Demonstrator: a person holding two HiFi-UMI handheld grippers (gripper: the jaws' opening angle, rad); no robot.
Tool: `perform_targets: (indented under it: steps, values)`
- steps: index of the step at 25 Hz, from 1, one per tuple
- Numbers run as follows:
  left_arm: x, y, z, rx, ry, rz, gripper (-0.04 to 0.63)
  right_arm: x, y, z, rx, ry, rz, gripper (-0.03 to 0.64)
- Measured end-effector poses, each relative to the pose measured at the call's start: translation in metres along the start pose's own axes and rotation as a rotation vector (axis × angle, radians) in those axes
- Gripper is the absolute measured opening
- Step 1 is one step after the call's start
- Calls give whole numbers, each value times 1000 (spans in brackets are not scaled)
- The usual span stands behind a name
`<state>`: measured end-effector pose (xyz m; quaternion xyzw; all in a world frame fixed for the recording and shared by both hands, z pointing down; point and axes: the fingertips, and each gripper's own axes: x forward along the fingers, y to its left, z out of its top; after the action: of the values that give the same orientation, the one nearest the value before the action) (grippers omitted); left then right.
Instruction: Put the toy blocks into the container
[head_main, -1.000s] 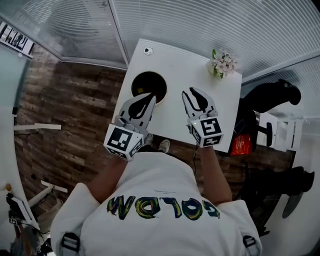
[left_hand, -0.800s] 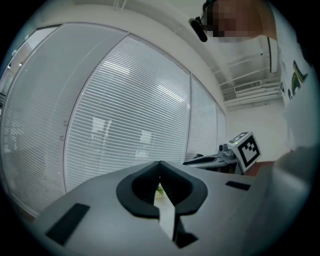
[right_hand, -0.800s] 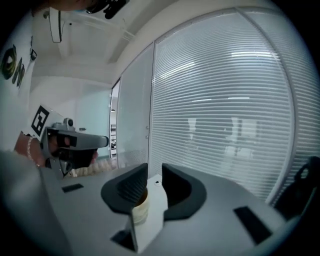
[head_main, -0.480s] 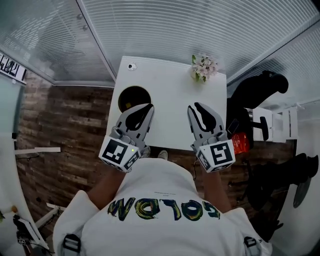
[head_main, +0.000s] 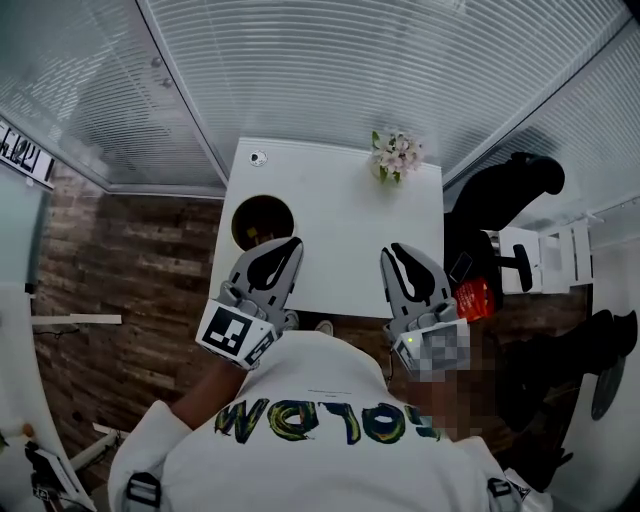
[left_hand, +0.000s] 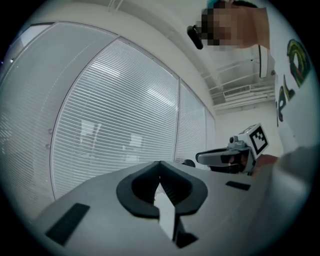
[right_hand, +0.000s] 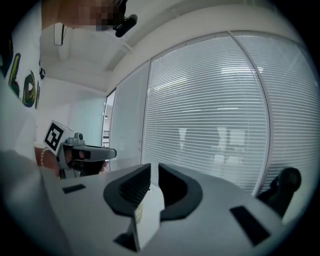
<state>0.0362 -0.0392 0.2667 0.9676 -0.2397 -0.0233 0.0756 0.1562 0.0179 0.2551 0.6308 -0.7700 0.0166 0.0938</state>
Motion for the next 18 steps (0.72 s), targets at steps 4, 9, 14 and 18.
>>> perform_targets:
  steps: [4,9,14,18]
  values:
    - [0,0,-4,-4,13,8,14,0,1,-1,3,-3,6,54]
    - [-1,-4,-3,0,15,-1,14,-2,2,2,4,-11,6,54]
    - [-2,-6,-4,5,16,-3,14,-5,2,2,-1,-9,5,51]
    - [-2,-6,-5,4,17,-4,14,-6,2,2,-4,-6,7,49]
